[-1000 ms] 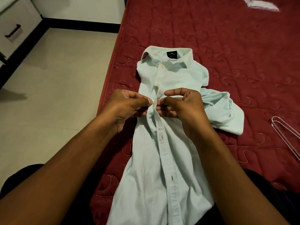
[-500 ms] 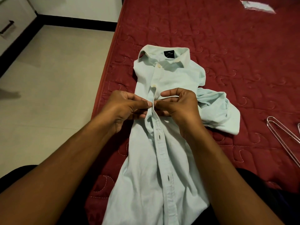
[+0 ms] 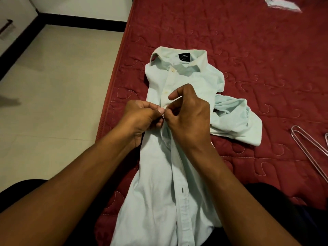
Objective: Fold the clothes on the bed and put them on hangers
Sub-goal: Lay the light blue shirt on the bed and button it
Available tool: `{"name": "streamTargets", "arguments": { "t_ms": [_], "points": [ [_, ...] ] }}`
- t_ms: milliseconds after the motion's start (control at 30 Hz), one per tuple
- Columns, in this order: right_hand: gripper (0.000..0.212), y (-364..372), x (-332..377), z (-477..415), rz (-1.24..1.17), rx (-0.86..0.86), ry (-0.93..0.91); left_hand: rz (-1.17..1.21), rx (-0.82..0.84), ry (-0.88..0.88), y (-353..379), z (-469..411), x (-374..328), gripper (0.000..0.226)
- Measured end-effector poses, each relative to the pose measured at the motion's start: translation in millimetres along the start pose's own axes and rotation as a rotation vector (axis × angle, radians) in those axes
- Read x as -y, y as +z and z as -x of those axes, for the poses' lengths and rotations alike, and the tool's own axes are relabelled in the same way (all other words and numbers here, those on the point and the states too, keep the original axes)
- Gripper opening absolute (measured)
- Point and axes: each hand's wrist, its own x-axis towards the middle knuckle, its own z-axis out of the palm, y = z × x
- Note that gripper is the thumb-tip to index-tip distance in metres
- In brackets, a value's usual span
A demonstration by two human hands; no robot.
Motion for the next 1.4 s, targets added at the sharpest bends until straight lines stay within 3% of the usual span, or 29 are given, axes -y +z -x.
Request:
{"name": "streamTargets", "arguments": {
  "t_ms": [100,233,300,400,500,633,700,800,1000,1133,1267,1400],
  "points": [
    [0.032,-1,-6,-5,-0.247,0.001,0.270,-0.067,0.006,0.039,0,-3,0,0.013],
    [0.045,-8,-13,-15,-0.880,0.083,0.783,-0.116,0.020,0.081,0,-3,-4,0.014],
    [0.049,-11,-11,-17,-0.997,0.114,0.871,-0.102,0.047,0.076,1,-2,-5,0.013],
    [0.047,-12,-11,-19,-0.916,0.121,0.832,-0.065,0.126,0.070,0,2,-10,0.013],
    [0.031,-23,-9,-22,-0.610,0.151,0.616,-0.079,0.143,0.086,-2,3,-16,0.016],
    [0.042,-45,6,-17,-0.199,0.463,0.420,-0.094,0.086,0.132,-3,0,-20,0.016],
    [0.035,-45,9,-12,-0.012,0.572,0.390,-0.097,0.075,0.151,-1,0,-20,0.017],
    [0.011,-42,-3,-12,-0.084,0.629,0.426,-0.078,0.084,0.168,0,2,-18,0.022],
    [0.015,-60,-23,-20,-0.351,0.660,0.617,-0.207,0.102,0.121,-11,9,-22,0.034],
    [0.008,-63,-22,-21,-0.398,0.669,0.631,-0.435,0.322,-0.017,-16,24,-20,0.042],
    [0.012,-64,-18,-20,-0.404,0.660,0.659,-0.283,0.290,-0.005,0,36,-8,0.020],
    [0.005,-73,-6,-20,-0.504,0.565,0.668,-0.110,0.204,-0.043,-10,31,-11,0.014]
  ]
}}
